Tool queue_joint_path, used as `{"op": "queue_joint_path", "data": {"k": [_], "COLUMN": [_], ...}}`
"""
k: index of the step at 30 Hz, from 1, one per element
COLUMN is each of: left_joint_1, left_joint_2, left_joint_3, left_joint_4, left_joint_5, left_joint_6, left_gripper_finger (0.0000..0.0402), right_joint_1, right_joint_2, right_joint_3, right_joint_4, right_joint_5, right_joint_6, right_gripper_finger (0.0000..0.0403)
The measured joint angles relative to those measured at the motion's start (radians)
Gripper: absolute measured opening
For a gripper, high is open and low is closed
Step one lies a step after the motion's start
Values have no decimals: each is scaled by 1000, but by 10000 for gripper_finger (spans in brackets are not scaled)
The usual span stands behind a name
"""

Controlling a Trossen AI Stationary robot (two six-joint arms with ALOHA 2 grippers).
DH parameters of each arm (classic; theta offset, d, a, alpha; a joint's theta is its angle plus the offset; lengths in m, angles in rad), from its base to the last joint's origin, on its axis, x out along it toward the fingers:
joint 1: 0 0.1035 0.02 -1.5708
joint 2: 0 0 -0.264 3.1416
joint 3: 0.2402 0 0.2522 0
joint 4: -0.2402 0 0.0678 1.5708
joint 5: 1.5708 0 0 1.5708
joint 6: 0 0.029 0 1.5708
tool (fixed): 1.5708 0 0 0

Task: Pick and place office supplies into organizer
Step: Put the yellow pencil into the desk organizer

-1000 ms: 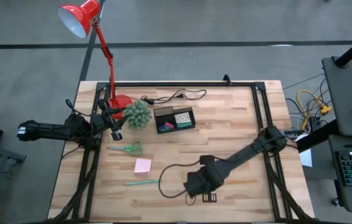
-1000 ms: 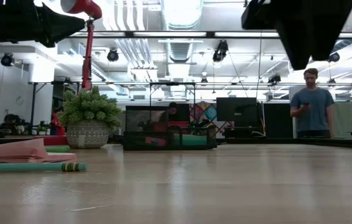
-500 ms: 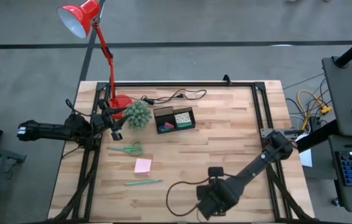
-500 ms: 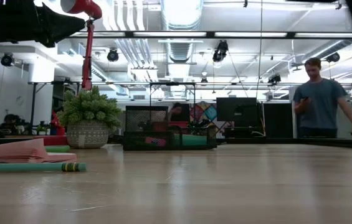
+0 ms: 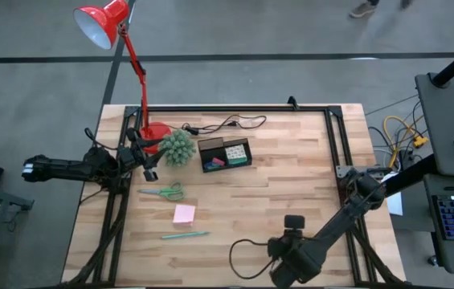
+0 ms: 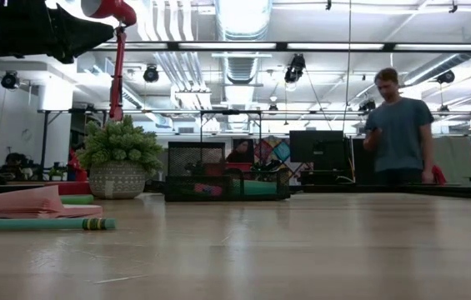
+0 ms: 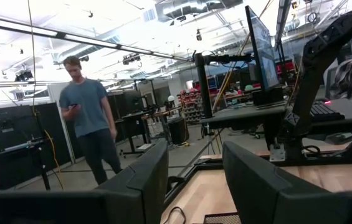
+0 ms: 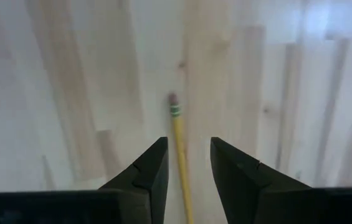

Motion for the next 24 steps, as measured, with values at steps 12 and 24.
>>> {"op": "queue_joint_path", "data": {"k": [12,24], "left_joint_1": [0,0], "left_joint_2": [0,0], "left_joint_3": [0,0], "left_joint_4": [0,0], "left_joint_5": [0,0], "left_joint_6": [0,0], "left_gripper_finger": [139,139], "right_joint_1": [47,45], "right_joint_2": [-272,-473], "right_joint_3": [-318,-723], "right_joint_4": [268,649], "right_joint_5": [117,101], "right_joint_6": [60,86], "right_gripper_finger": [104,106]}}
